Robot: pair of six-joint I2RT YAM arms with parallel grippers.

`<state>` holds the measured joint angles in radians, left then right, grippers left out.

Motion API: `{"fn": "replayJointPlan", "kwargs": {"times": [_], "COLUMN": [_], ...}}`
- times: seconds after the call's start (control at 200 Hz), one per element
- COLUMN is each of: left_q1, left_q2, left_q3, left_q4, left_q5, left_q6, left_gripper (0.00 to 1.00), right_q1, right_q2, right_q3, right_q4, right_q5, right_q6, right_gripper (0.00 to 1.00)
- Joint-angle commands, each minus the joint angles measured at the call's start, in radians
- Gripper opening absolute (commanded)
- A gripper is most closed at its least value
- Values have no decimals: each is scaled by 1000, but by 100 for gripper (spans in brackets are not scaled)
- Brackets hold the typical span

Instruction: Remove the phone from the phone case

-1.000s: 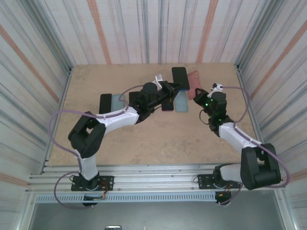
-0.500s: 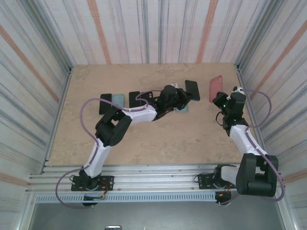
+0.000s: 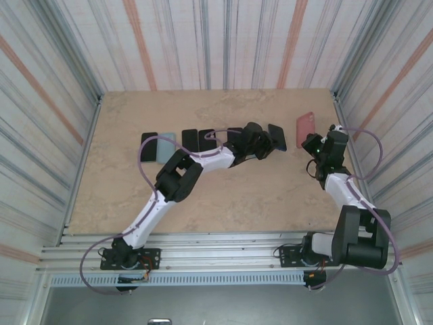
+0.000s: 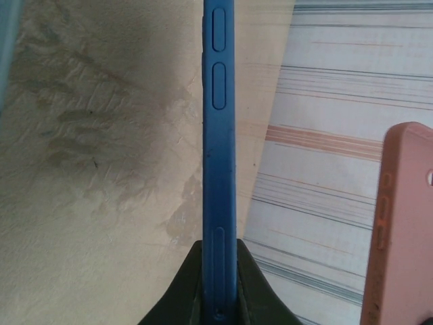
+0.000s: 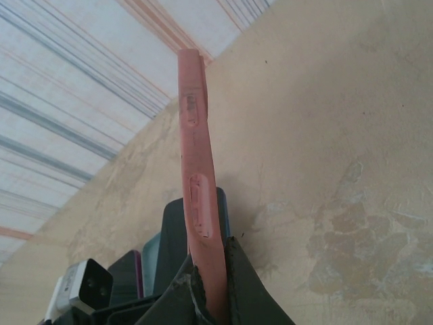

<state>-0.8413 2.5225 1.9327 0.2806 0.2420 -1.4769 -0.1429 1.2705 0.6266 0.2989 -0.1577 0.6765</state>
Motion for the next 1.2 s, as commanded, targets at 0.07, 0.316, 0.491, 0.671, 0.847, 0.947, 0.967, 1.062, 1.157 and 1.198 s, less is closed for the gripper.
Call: {"fn": "replayJointPlan", "kwargs": {"times": [0.07,0.316,0.491,0.671,0.847,0.947,0.967,1.062,1.157,1.198], "left_q1": [-10,-12,-16,-21,-22,-25,-25,-31,-31,-31], "left_q2": [44,104,130,131,124,119,118,109,103,100], "left_q3": [109,216,264,296,302,317,321,332,343,337], "left_q4": [-52,-138,-198,-267,-296,-329,-337,-371,-411,-414], "left_q5": [15,14,-9,-44,-56,-66,-70,-95,-119,-125], "left_q6": [64,85,116,167,205,244,255,310,358,363], "left_gripper": [1,4,10,22,33,36,37,42,46,47], "right_q1": [-12,-18,-20,-21,-21,-21,-21,-23,-23,-23], "right_q2": [38,81,118,181,238,258,261,269,273,278], "right_q3": [21,22,37,81,100,105,105,106,108,110], "right_q4": [44,58,69,69,82,88,87,86,85,83], "right_q5": [-28,-39,-29,-31,-45,-45,-44,-43,-42,-41], "right_q6": [14,18,20,12,13,11,10,12,14,10], "right_gripper": [1,1,1,1,1,1,1,1,1,1]}}
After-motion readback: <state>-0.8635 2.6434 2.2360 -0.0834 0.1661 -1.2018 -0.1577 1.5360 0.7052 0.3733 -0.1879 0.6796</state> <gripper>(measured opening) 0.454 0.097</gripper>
